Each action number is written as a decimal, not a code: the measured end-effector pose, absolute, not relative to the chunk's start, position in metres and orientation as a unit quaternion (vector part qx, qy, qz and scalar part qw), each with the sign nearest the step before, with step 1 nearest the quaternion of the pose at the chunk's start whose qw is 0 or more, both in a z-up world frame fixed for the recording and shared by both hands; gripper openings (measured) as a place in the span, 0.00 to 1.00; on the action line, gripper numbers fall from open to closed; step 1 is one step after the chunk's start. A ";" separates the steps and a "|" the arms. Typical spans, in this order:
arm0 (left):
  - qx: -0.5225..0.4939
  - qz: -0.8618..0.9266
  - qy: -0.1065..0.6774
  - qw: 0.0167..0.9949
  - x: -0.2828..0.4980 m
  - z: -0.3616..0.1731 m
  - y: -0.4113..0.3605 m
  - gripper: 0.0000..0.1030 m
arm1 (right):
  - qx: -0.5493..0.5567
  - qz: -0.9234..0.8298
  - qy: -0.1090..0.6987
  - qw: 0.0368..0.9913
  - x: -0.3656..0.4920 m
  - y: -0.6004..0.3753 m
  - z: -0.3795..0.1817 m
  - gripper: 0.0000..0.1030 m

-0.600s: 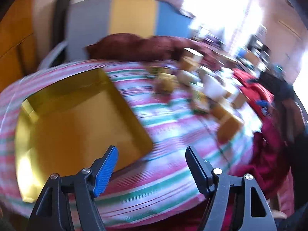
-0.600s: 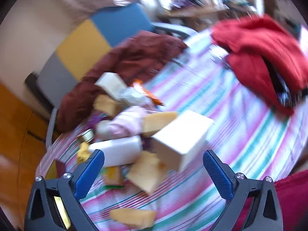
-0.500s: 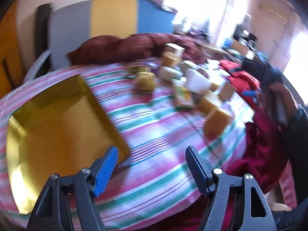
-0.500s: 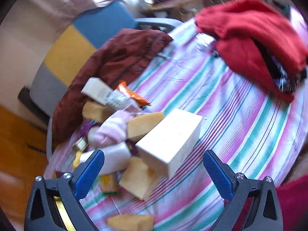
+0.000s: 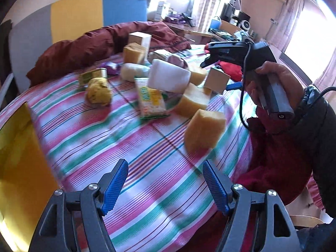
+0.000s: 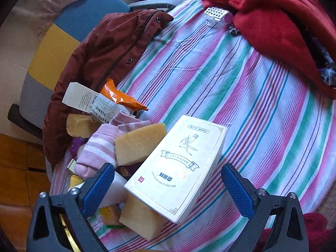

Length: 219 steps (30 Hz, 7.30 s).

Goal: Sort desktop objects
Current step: 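Grasp the white printed box with the right tool and lift it, then place the yellow sponge in the gold tray with the left tool while the right tool places the white box, then grasp the white eraser block with the left tool while the right tool grasps a yellow sponge, then lower the eraser and sponge into the gold tray and open both tools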

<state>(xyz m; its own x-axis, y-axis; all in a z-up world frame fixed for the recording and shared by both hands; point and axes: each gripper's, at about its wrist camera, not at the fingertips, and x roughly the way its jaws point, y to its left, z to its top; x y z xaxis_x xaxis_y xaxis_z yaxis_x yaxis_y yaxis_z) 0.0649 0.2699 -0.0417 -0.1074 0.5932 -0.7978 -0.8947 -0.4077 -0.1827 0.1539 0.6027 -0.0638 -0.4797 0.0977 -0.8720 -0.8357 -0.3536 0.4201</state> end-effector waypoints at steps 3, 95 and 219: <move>-0.426 0.712 0.186 0.527 0.067 -0.049 0.283 0.72 | -0.418 0.713 0.472 0.308 0.153 0.601 -0.074 0.79; -0.449 0.872 -0.086 0.175 -0.041 -0.035 -0.007 0.68 | -0.448 0.876 0.144 -0.108 0.009 0.233 -0.027 0.75; -0.458 0.870 -0.119 0.136 -0.037 -0.043 -0.045 0.40 | -0.372 0.911 0.121 -0.127 0.029 0.280 0.035 0.59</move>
<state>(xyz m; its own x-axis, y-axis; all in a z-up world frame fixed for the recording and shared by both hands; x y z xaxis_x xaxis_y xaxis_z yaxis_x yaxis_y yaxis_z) -0.0370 -0.0450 -0.0432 -0.5437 0.3460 -0.7646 -0.1284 -0.9346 -0.3317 0.0288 0.2802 0.0354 -0.6908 -0.3211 -0.6478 0.1411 -0.9386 0.3147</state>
